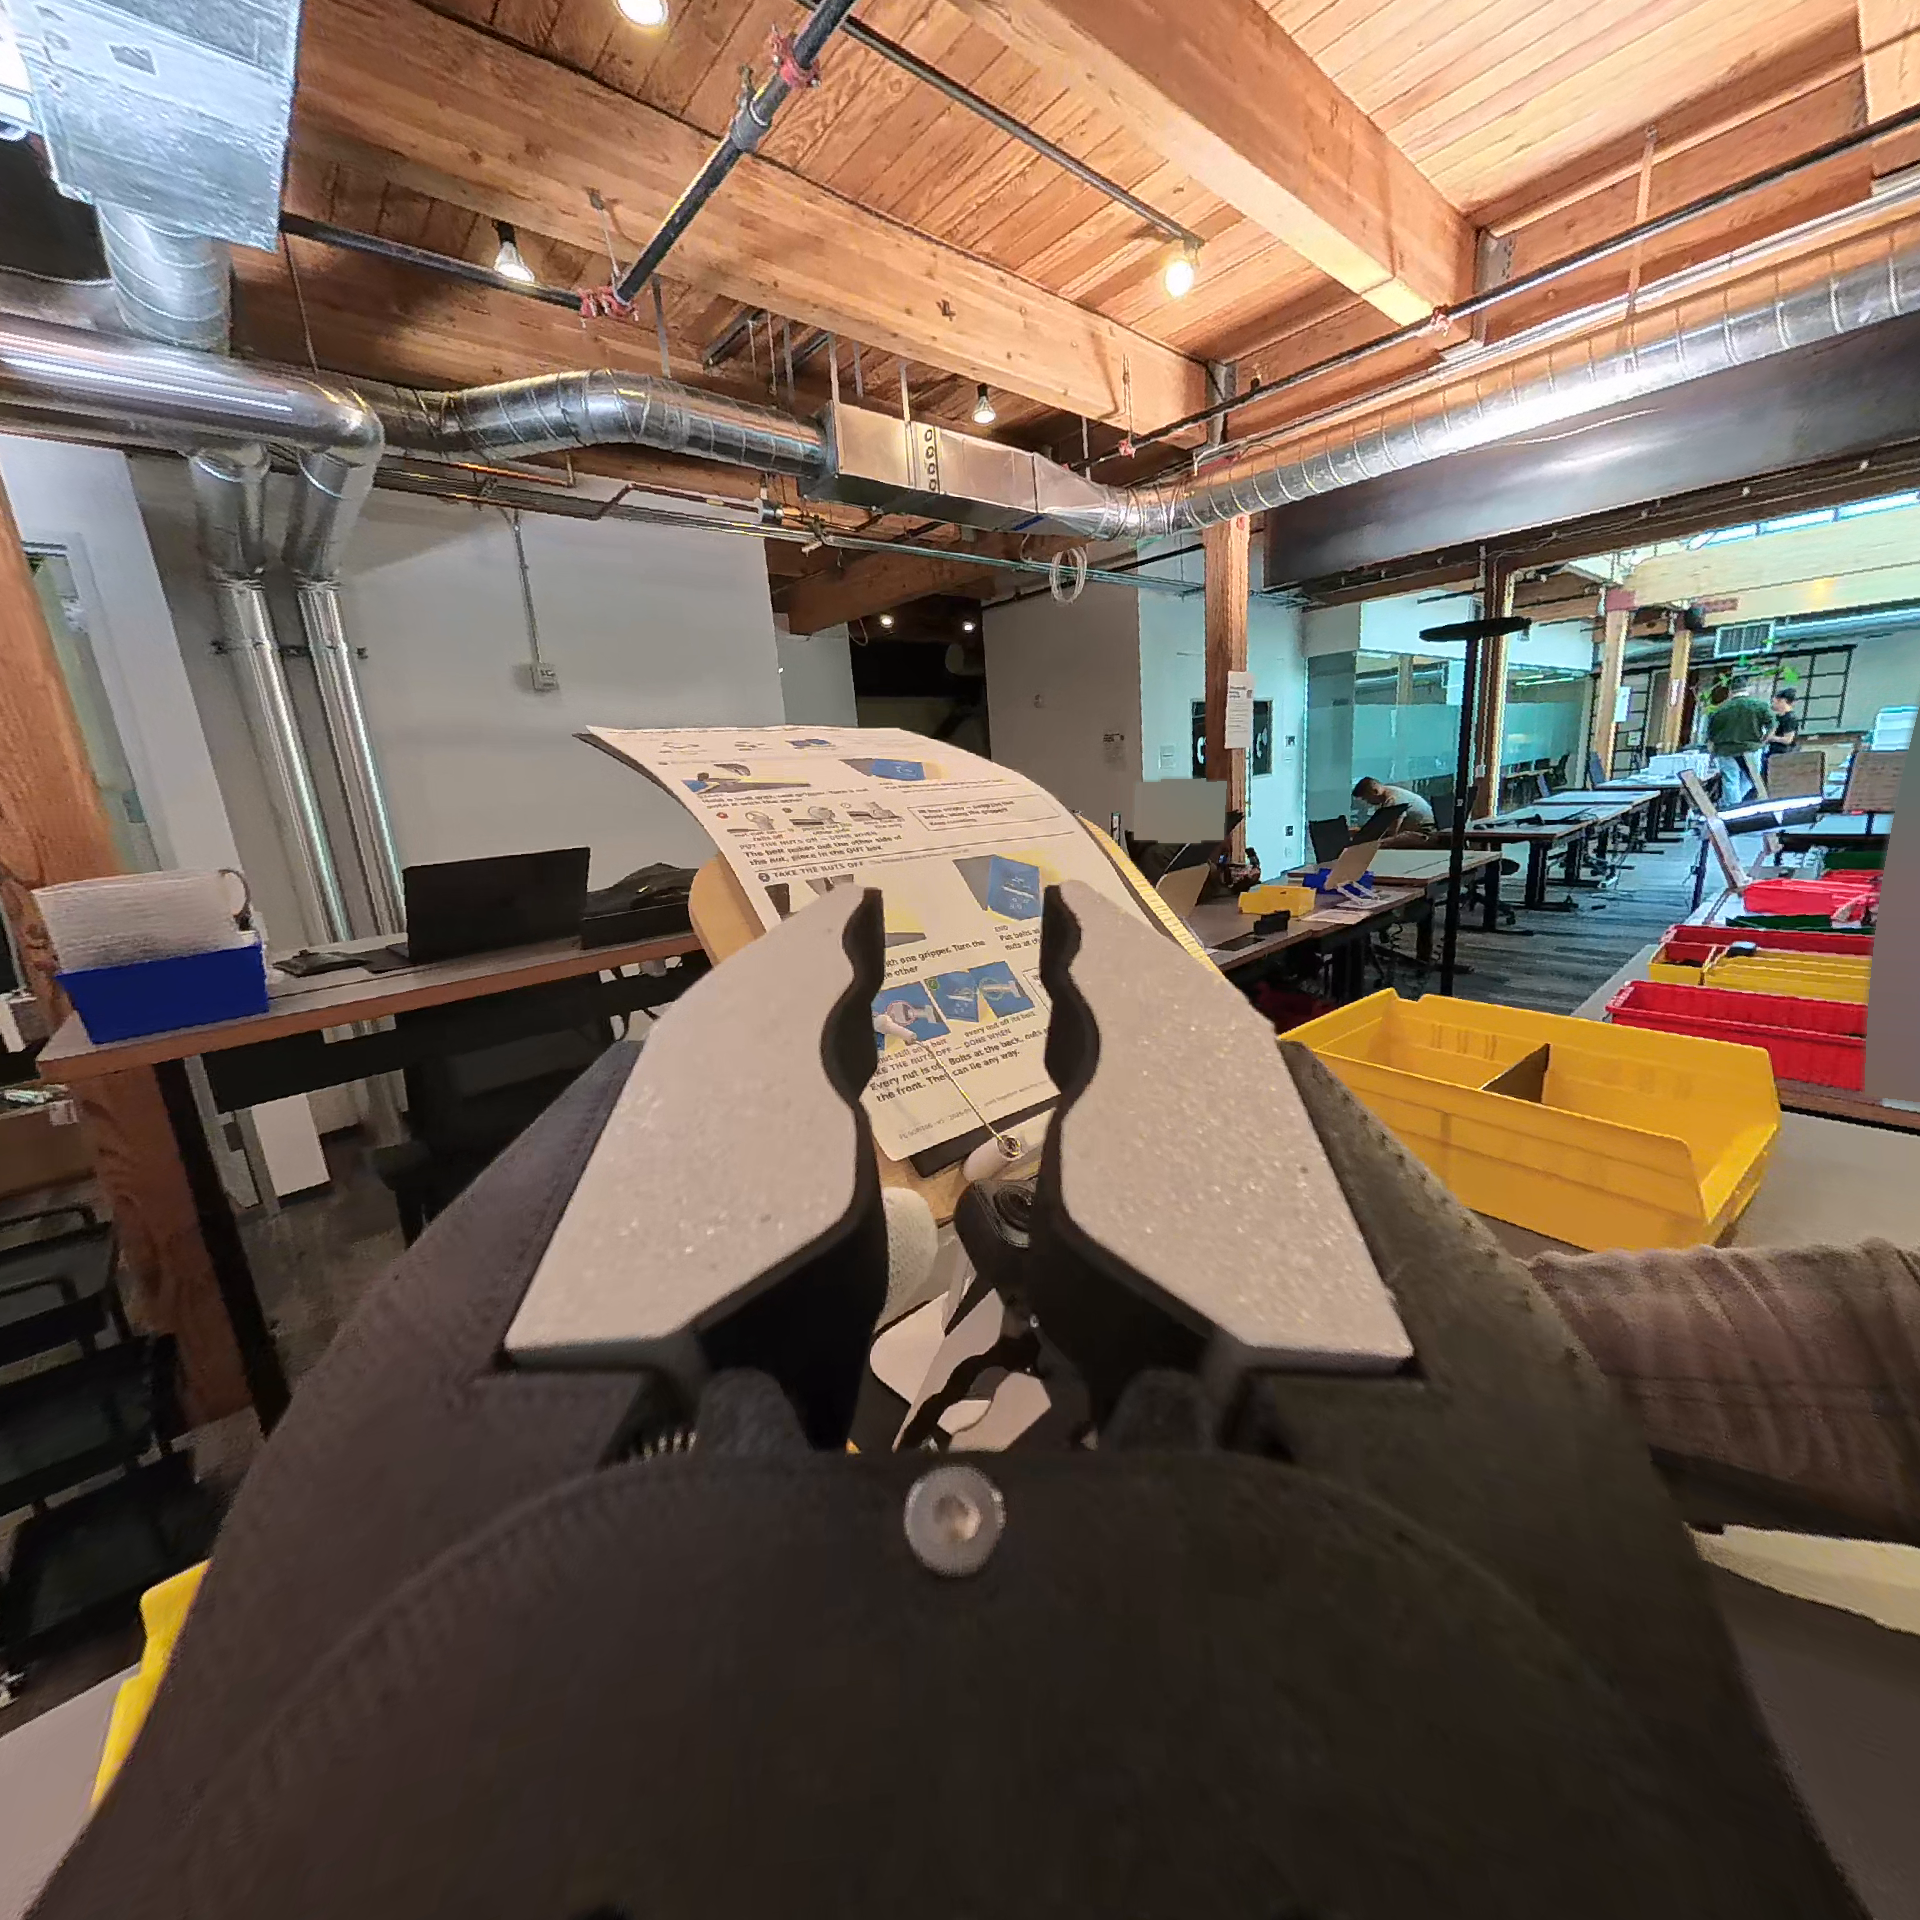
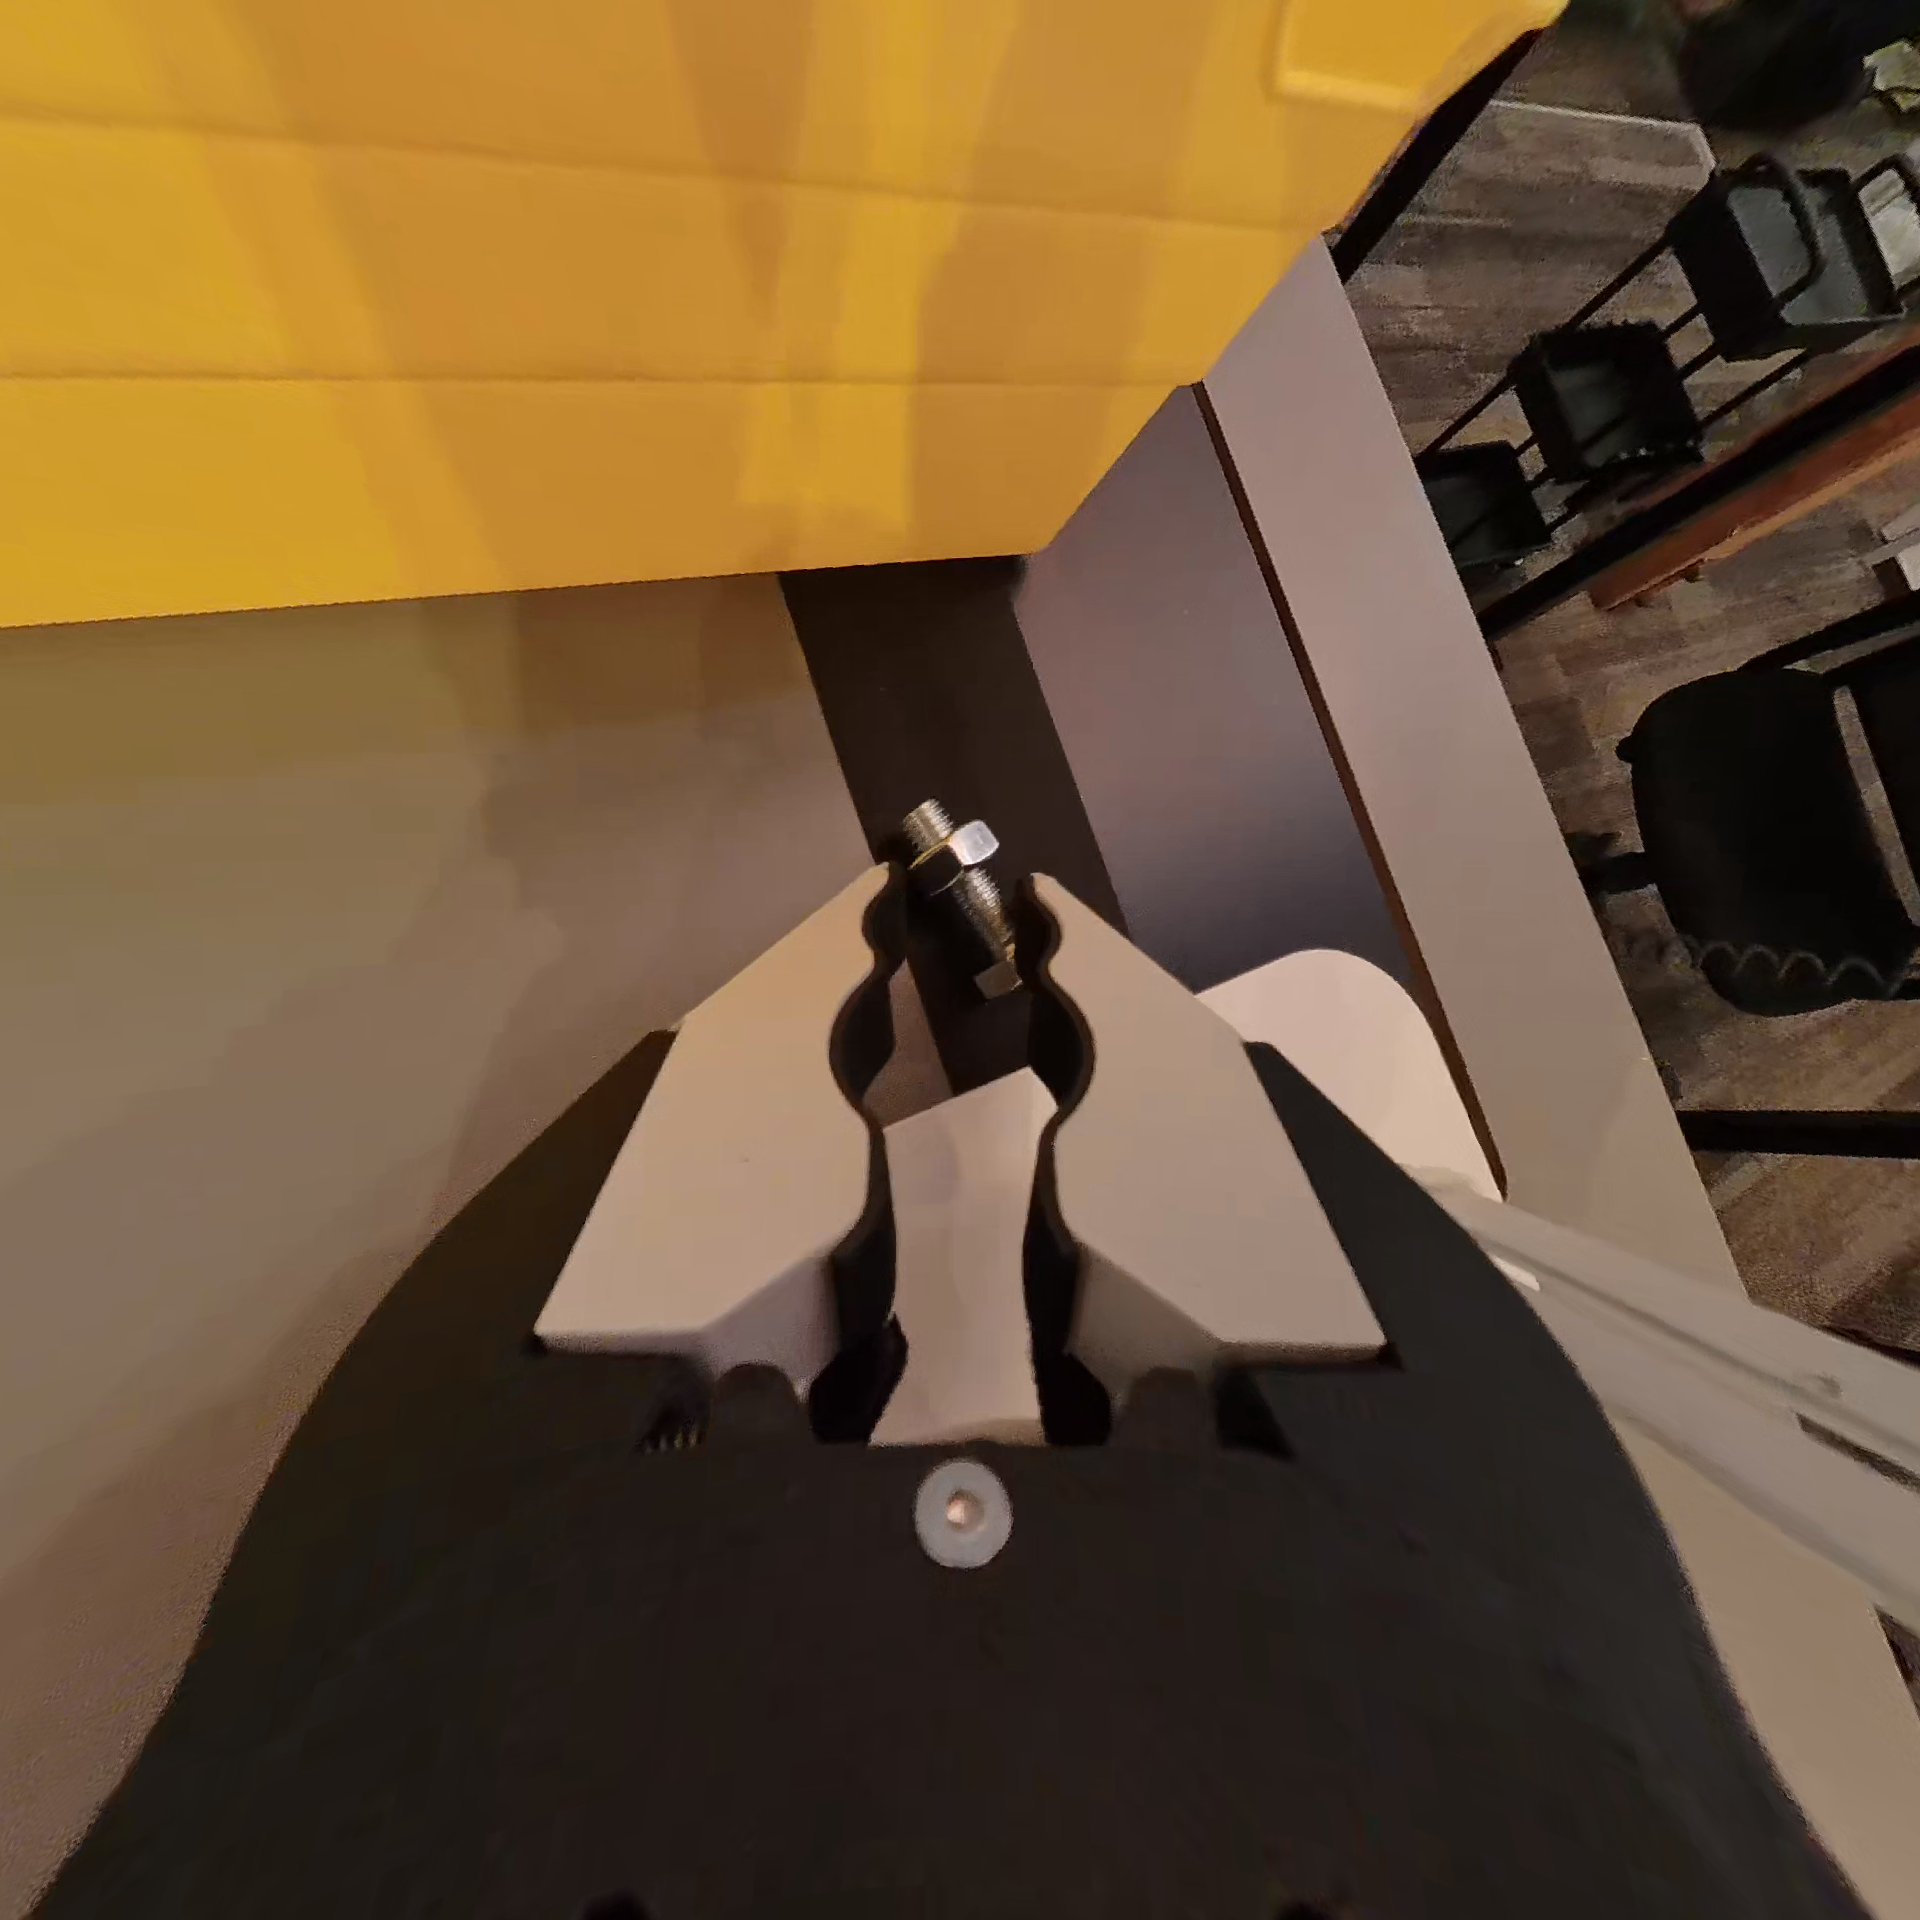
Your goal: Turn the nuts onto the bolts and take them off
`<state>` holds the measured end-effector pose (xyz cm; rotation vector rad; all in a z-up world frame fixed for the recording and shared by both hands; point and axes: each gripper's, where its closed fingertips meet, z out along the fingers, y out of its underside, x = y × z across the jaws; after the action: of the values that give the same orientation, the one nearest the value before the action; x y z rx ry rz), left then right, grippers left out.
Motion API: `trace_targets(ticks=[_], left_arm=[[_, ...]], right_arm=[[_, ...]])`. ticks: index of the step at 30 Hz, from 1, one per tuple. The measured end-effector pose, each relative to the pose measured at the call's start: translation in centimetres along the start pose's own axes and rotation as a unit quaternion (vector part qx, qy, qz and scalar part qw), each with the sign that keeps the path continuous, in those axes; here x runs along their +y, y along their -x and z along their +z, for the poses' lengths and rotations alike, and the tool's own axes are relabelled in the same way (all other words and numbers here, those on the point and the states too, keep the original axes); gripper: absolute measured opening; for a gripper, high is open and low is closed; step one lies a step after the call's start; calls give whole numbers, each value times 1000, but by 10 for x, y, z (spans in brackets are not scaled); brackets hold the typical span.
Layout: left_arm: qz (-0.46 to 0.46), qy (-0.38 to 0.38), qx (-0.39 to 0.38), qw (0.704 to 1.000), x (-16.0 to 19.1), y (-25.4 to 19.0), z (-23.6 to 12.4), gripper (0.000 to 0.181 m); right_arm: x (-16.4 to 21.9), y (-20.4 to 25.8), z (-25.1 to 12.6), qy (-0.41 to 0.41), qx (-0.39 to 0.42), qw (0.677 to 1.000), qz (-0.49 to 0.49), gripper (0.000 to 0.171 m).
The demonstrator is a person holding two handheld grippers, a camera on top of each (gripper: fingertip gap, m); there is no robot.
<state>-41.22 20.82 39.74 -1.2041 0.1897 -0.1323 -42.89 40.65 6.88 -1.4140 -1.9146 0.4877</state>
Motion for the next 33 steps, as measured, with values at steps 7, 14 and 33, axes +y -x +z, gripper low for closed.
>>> trace_targets(ticks=[7, 14, 33], left_arm=[[-14, 2, 19, 1000, 9, -1, 2, 29], [-135, -79, 96, 983, -2, -2, -8, 39], [-101, -60, 82, 990, 0, 1, -14, 40]], right_arm=[[-2, 6, -11, -7, 13, 1000, -16, 7], [-1, 29, -32, -2, -11, 1000, -27, 0], [3, 39, -17, 33, -9, 990, 140, 32]])
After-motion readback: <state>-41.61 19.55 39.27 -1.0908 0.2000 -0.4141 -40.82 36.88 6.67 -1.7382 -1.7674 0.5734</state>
